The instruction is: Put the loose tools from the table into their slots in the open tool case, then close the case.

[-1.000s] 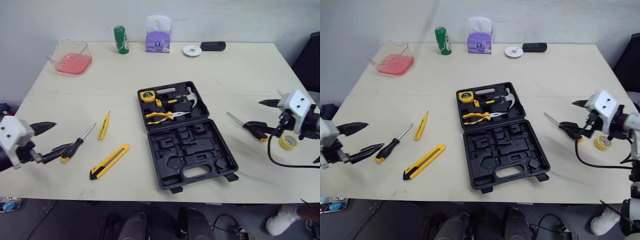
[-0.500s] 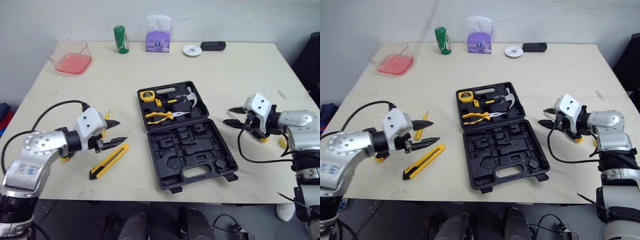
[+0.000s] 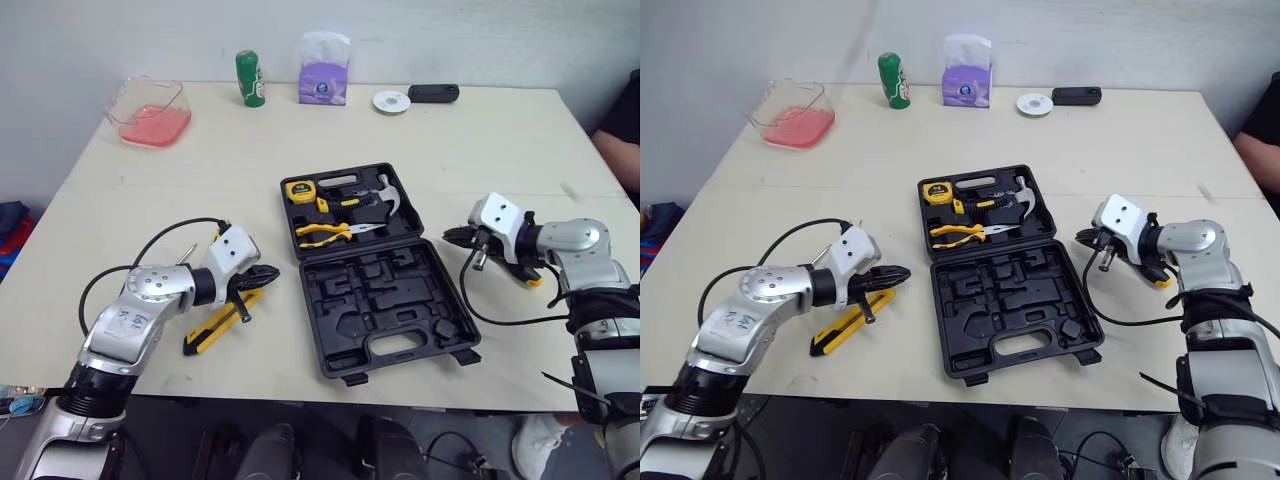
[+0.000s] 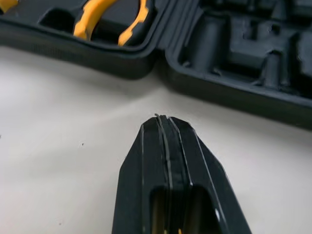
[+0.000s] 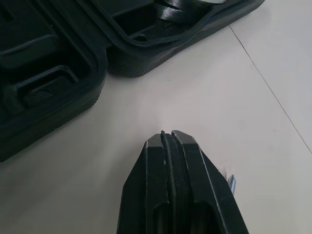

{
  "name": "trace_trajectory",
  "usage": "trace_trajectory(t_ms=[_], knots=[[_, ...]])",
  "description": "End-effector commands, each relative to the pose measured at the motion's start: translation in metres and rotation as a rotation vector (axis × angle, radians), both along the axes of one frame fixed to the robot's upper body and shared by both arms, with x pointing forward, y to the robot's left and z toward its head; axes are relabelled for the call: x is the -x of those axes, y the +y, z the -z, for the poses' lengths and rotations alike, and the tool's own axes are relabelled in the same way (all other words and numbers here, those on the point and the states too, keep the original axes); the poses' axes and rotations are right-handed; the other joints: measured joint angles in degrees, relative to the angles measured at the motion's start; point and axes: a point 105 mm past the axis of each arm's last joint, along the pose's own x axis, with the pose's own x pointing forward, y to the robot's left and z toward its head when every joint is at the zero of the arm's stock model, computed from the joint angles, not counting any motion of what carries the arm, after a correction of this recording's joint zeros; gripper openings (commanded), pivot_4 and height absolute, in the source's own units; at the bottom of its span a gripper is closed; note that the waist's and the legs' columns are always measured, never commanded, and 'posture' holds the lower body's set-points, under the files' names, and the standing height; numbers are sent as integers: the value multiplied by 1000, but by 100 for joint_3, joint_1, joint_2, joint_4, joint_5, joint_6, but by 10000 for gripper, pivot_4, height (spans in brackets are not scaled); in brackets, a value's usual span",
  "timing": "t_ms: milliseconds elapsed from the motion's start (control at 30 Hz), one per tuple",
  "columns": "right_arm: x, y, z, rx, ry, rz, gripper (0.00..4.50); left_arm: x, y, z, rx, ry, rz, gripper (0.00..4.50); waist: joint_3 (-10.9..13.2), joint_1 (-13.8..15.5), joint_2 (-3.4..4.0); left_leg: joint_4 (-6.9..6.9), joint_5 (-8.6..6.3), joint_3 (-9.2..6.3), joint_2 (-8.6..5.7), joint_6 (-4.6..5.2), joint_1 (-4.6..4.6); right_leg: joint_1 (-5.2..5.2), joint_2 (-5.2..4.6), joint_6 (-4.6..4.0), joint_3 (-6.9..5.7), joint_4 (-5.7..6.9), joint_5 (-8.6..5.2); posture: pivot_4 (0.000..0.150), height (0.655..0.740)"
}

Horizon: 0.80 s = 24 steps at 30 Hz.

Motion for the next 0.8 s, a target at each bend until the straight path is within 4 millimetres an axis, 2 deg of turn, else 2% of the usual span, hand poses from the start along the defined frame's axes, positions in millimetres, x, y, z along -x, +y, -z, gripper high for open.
trace_trajectory(t_ms=[33, 200, 400, 633, 800], knots=[[-3, 3, -2, 11, -21, -4, 0, -9, -9, -6, -11, -30, -13, 581, 0, 1, -1, 0, 0, 0, 0, 0, -1, 0, 0, 0, 0, -1, 0, 1500, 7400], [-4, 15, 9, -5, -10, -32, 0, -17, -18, 3, -46, 9, -10, 581, -1, -26, -1, -1, 0, 2, 0, 0, 1, 0, 2, 0, 1, 0, 0, 1500, 7400], [-4, 30, 8, -39, -46, -85, 0, -28, -26, 0, -23, -22, -29, 581, -2, -35, -4, 1, 0, 2, 6, -1, 2, 0, 5, 0, 2, 2, 0, 1500, 7400], [0, 44, 15, -75, -41, -136, 0, -35, -18, -3, -33, -51, -49, 581, -2, -28, -4, 4, 1, 1, 6, -2, 2, 0, 5, -1, 1, 3, 0, 1500, 7400], [7, 52, 16, -59, -67, -190, 0, -38, -25, -9, -22, -98, -18, 581, -2, -20, -4, 6, 0, 1, 6, -2, 1, 0, 5, -1, 1, 5, 0, 1500, 7400]])
